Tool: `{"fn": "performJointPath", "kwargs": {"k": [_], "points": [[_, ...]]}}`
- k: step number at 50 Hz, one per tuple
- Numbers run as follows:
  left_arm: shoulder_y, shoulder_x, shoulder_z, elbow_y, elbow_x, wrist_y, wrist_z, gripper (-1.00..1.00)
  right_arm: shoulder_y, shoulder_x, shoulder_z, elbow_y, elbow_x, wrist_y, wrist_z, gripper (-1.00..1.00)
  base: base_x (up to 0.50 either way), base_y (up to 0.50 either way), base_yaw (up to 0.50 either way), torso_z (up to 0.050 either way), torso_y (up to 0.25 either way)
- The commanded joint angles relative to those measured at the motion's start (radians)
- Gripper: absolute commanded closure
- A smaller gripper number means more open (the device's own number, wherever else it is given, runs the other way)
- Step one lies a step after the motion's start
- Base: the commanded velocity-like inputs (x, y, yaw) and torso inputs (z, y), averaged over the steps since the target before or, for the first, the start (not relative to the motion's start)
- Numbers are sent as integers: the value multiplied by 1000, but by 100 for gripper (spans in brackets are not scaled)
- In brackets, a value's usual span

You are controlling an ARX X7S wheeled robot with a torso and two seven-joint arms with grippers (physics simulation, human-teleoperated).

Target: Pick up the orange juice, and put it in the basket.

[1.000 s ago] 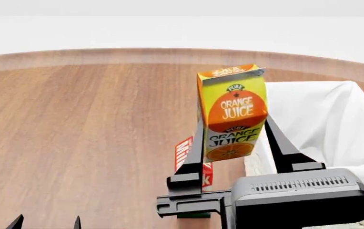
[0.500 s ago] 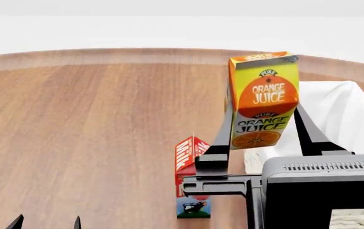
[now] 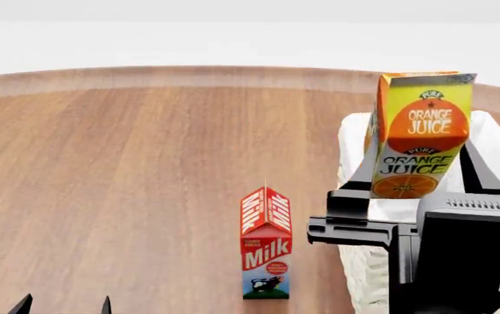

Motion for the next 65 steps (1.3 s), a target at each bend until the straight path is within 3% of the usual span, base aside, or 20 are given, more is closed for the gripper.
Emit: {"fn": "performJointPath", "kwargs": {"k": [1, 65], "points": [[-1, -2, 3, 0, -2, 1, -2, -100, 24, 8, 40, 76, -41, -31, -23, 100, 0, 0, 3, 0, 0], [-5, -12, 18, -2, -12, 7, -15, -100, 205, -67, -75, 631, -193, -197, -27, 100, 0, 0, 0, 0, 1]]}}
